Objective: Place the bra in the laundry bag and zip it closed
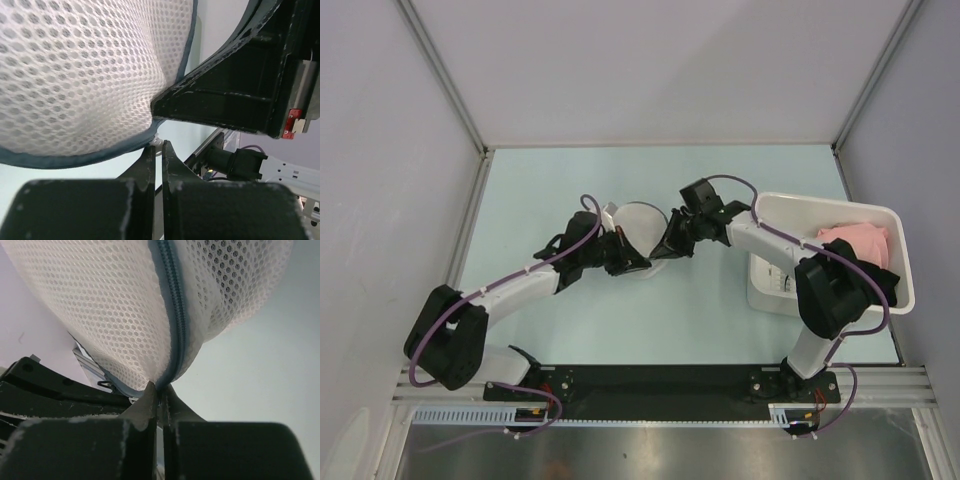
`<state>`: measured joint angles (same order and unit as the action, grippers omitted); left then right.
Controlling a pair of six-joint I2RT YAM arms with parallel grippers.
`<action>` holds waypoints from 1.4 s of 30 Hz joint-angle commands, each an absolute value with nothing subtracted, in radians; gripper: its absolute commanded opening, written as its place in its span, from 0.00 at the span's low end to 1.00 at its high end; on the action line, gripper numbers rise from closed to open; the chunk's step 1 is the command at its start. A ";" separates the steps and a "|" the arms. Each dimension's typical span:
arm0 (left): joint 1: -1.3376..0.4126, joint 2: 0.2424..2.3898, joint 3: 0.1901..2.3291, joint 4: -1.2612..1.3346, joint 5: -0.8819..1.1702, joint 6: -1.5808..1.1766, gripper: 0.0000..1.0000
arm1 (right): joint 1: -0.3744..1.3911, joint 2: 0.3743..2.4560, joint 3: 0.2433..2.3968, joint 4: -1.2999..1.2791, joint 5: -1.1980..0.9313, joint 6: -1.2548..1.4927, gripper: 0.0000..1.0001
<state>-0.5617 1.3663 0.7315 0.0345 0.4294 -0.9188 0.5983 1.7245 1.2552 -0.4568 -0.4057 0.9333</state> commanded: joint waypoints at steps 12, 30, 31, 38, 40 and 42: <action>-0.273 1.388 0.899 -0.377 0.405 -0.449 0.00 | 0.449 1.741 1.319 -0.518 -0.495 0.549 0.00; -0.479 1.384 0.782 0.067 0.514 -0.907 0.00 | 0.491 1.649 1.285 -0.554 -0.503 0.853 0.65; -0.483 1.387 0.787 0.067 0.515 -0.910 0.00 | 0.500 1.625 1.266 -0.498 -0.500 0.868 0.64; -0.509 1.394 0.795 0.077 0.515 -0.922 0.00 | 0.551 1.669 1.252 -0.402 -0.480 0.945 0.58; -0.518 1.391 0.792 0.083 0.511 -0.925 0.00 | 0.552 1.690 1.270 -0.402 -0.479 0.939 0.55; -0.522 1.388 0.788 0.084 0.512 -0.927 0.00 | 0.552 1.716 1.276 -0.397 -0.479 0.936 0.50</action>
